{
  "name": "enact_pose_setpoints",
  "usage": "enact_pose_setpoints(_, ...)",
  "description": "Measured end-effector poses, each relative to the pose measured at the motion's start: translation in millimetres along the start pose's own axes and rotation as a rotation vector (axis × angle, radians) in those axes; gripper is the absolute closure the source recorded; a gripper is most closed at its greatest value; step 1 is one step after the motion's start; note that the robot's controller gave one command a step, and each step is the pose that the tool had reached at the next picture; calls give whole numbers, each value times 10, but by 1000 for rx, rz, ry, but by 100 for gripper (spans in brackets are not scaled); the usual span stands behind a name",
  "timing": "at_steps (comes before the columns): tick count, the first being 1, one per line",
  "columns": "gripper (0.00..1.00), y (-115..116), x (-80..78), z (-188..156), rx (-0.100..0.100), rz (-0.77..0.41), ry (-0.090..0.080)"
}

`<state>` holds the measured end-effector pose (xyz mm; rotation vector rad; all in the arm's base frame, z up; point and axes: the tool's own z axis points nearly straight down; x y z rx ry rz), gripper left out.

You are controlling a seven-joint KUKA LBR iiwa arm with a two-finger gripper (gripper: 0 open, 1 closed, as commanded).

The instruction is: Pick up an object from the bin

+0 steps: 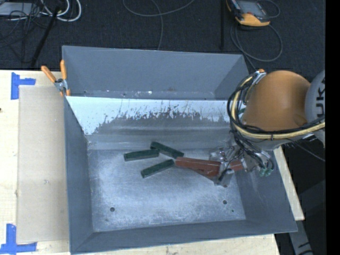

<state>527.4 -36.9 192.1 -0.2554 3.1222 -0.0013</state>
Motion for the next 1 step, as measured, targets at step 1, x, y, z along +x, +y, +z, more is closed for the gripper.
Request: enact_pose_setpoints(1, 100, 929, 245, -836, -4, -422, 3)
